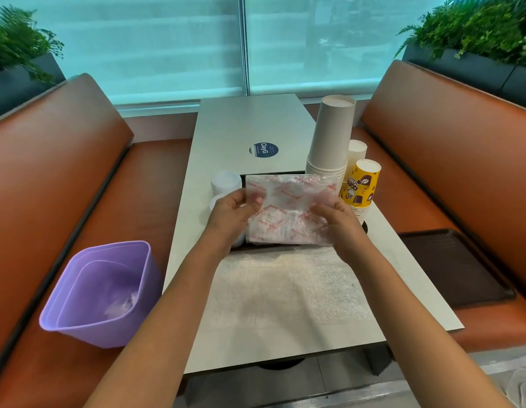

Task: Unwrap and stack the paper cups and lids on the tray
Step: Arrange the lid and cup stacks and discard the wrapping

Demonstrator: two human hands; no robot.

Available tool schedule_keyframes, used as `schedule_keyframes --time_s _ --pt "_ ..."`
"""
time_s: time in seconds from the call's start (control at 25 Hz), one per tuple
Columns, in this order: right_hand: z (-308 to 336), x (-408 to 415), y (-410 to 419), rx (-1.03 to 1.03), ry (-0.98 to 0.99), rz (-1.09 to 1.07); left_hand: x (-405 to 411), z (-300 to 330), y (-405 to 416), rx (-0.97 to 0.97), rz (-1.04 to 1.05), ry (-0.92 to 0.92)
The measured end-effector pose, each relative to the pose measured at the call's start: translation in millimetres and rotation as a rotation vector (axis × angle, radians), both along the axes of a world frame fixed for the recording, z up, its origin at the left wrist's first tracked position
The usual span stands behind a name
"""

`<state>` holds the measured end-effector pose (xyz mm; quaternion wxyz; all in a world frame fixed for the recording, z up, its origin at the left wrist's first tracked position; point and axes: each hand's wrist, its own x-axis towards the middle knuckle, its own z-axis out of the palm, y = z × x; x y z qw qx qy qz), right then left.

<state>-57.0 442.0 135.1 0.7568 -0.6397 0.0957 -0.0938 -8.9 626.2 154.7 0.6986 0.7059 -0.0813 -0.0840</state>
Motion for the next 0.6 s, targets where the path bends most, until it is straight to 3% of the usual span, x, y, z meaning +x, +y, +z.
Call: schedule_keyframes --time_s 0.12,0.28,0.36,0.44,0.52,0.6 --pt "-2 -3 -6 -0.345 -0.032 -0.063 1 -4 5 0.251 0.028 -0.183" --pt "-14 -6 -5 -0.445 0.004 -0.148 -8 -14 -1 0.228 -0.059 -0.044" --pt "-19 -9 -4 -0.403 0.034 -0.15 -15 -18 -8 0.077 -0.086 0.005" --pt "-17 -14 -4 -0.238 0.041 -0.071 -18 -23 -10 0.041 -0.068 -0.087" --pt "-17 -20 -8 -0.124 -0.058 -0.016 -19 -25 -9 -0.016 -0.059 -0.173" --pt "-16 -23 -12 -0.192 -0.178 -0.053 -18 -25 -7 -0.066 -0.069 -0.218"
